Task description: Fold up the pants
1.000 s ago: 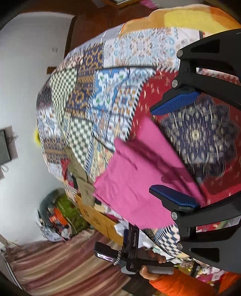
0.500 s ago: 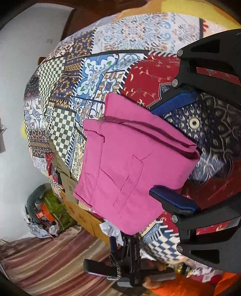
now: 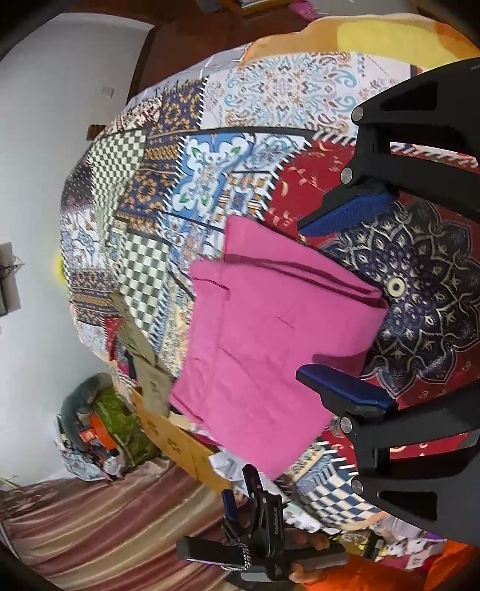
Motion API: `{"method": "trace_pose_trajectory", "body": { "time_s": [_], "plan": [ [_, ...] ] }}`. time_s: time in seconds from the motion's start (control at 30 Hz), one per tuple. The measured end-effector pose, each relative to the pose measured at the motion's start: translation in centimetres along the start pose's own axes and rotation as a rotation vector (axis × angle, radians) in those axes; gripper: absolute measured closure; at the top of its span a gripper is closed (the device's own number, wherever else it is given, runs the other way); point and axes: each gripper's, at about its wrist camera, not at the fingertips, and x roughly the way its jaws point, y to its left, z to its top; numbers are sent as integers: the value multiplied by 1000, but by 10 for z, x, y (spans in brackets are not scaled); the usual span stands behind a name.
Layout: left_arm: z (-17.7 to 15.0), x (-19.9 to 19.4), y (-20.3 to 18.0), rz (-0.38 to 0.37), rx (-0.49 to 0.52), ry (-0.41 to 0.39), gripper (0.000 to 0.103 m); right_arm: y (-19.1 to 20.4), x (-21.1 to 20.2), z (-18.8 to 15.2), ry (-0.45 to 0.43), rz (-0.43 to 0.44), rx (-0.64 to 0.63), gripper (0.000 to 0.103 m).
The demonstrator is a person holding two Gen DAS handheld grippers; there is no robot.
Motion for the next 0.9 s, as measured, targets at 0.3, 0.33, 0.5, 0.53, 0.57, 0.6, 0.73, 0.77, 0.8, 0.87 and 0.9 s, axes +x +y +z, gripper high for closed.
{"method": "trace_pose_trajectory", "body": {
  "time_s": [0.3, 0.33, 0.5, 0.53, 0.57, 0.6, 0.73, 0.77, 0.8, 0.87, 0.9],
  "plan": [
    [61, 4, -38, -130, 58, -75, 10, -4, 20, 29, -29, 13, -4, 46],
    [66, 10, -44, -152, 69, -67, 11, -5, 26, 33, -23, 20, -2, 47],
    [78, 39, -65, -205, 103, 1, 33, -12, 53, 44, 30, 41, 3, 65],
    [78, 45, -66, -210, 104, 16, 40, -14, 59, 45, 42, 39, 7, 67],
    [78, 53, -68, -221, 102, 32, 42, -16, 61, 45, 40, 41, 10, 70],
    [76, 56, -67, -229, 98, 34, 44, -17, 64, 43, 35, 44, 14, 72],
    [73, 62, -64, -233, 73, 18, 43, -20, 64, 41, 32, 50, 3, 78],
    [72, 65, -64, -238, 60, 19, 43, -20, 65, 40, 33, 48, -6, 78],
    [71, 66, -63, -240, 56, 19, 43, -19, 67, 39, 36, 43, -17, 78],
    [69, 65, -63, -237, 59, 12, 43, -20, 69, 40, 44, 39, -24, 78],
    [70, 65, -63, -237, 59, 12, 43, -19, 68, 40, 44, 39, -24, 78]
  ]
}}
